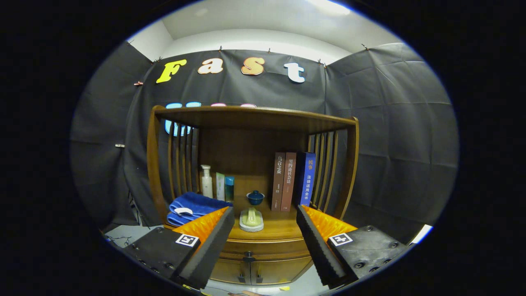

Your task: Pull open the drawer, take out the items inside it, and place them on the countertop above the cabinet.

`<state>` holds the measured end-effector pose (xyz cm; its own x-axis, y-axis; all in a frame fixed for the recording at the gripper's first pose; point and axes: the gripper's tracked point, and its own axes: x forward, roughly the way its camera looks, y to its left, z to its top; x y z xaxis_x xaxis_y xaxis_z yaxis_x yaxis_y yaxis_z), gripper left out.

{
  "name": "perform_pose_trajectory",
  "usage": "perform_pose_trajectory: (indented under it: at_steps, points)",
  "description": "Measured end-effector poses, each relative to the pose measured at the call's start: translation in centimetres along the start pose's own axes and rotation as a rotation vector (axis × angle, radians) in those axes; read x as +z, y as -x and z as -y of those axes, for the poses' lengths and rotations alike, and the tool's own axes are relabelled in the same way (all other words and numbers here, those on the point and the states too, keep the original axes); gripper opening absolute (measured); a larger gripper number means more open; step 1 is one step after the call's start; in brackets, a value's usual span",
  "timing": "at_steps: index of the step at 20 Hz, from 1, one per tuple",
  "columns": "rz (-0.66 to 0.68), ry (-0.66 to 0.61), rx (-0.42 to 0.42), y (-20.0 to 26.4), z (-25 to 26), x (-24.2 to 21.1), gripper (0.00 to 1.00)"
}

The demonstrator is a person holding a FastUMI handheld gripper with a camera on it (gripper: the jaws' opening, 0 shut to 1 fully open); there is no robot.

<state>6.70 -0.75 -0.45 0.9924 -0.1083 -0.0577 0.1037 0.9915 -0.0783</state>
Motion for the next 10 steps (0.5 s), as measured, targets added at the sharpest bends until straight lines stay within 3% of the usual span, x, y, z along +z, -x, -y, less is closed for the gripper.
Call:
perform_pose_trajectory:
  at_steps: [10]
  points:
    - [0.045,-0.059,0.029,3.7,0.6,3.2,0.99]
